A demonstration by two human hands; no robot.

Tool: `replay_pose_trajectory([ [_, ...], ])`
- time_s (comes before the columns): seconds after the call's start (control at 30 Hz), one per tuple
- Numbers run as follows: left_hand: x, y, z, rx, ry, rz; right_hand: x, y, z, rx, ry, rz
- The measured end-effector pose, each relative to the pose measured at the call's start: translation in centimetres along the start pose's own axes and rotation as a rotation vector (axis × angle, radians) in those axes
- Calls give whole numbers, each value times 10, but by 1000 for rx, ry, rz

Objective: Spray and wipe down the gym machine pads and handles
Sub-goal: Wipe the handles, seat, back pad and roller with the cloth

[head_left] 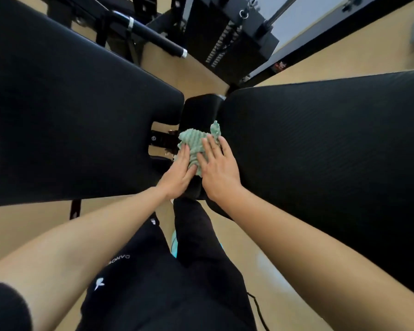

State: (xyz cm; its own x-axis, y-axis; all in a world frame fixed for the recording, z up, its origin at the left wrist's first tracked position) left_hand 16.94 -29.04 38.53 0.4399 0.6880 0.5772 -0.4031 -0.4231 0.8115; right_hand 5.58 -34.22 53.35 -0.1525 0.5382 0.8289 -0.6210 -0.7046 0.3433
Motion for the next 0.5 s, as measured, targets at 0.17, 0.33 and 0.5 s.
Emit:
replay_pose_trajectory([
  [0.17, 52, -36, -50, 32, 4, 131, 23, -52, -24, 66, -110, 124],
  [0.33, 48, -28, -44, 10, 24, 138, 19, -30, -18, 134, -95, 190],
  [0.5, -14, 4, -9, 125, 100, 113, -27, 28, 18, 101, -42, 63],
])
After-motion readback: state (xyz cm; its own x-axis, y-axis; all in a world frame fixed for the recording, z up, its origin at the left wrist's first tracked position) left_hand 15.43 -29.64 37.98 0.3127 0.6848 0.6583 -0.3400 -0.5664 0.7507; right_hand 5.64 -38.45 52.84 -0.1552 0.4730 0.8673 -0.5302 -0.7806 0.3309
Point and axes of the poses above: each hand's wrist, its own x-axis away from the middle knuckle, its own z-axis out of the back of the hand, y = z × x, the point moved 1 cm from there along -x, towards the middle knuckle, and after that the axes turned 4 degrees about -y, right-handed, at the moved point
